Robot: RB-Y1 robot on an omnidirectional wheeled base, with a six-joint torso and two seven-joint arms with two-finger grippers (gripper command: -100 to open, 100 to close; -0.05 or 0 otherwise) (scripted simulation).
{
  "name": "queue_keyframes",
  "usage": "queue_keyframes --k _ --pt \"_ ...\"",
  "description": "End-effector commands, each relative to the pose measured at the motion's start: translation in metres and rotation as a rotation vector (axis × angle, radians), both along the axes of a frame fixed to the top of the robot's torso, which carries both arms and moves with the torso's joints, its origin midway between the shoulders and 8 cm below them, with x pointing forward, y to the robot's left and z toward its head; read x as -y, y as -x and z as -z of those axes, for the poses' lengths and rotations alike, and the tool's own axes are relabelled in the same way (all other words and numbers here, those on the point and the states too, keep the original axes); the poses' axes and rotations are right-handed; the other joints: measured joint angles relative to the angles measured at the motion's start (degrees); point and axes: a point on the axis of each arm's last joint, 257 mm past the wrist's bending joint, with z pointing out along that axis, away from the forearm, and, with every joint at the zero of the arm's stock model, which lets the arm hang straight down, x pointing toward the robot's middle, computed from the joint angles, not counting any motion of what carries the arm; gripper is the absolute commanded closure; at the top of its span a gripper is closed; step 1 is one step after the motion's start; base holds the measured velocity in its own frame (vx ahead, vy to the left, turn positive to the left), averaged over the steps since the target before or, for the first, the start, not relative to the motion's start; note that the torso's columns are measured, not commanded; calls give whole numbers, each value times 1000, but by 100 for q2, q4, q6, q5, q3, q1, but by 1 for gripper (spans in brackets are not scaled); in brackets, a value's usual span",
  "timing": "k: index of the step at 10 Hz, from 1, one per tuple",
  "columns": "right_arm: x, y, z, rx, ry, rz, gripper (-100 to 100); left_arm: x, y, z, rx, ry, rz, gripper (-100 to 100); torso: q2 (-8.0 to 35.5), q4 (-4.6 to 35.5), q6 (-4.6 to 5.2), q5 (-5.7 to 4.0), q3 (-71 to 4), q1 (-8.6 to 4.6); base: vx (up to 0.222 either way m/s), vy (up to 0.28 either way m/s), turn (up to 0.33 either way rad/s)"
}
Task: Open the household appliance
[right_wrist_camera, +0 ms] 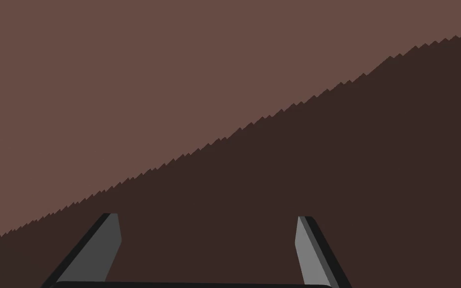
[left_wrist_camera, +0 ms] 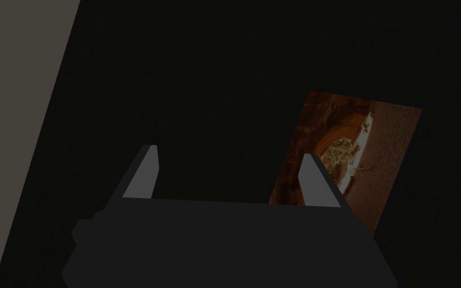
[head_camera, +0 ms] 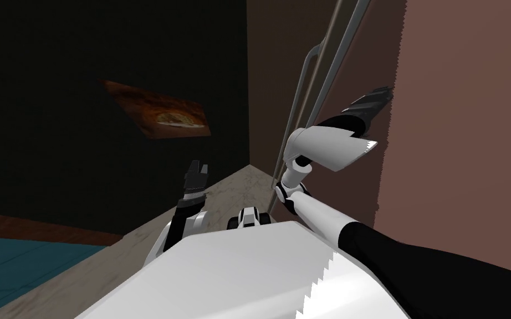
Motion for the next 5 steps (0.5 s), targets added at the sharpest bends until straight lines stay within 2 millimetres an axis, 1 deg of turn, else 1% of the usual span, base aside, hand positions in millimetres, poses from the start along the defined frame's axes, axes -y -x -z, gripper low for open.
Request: queue_keyframes --k 1,2,3,4,5 --pt "-7 -13 -1 -12 -2 -51 -100 0 0 0 0 0 0 0 -13 -7 1 -3 -8 -4 -7 -8 -4" --pt "-11 -21 1 -18 -27 -91 -100 0 0 0 0 0 0 0 -14 -8 3 -5 -9 -2 -8 -16 95" --pt "-12 -22 0 -19 -26 -98 -100 0 0 0 0 0 0 0 -23 -13 -9 -4 -18 -6 4 -10 74" --pt "-17 -31 3 -29 -51 -142 -100 0 0 0 0 0 0 0 -39 -20 -8 -6 -28 -4 20 -10 94" --pt "-22 -38 8 -41 -78 -180 -100 0 0 0 0 0 0 0 -52 -29 -11 -13 -33 -7 16 -11 167"
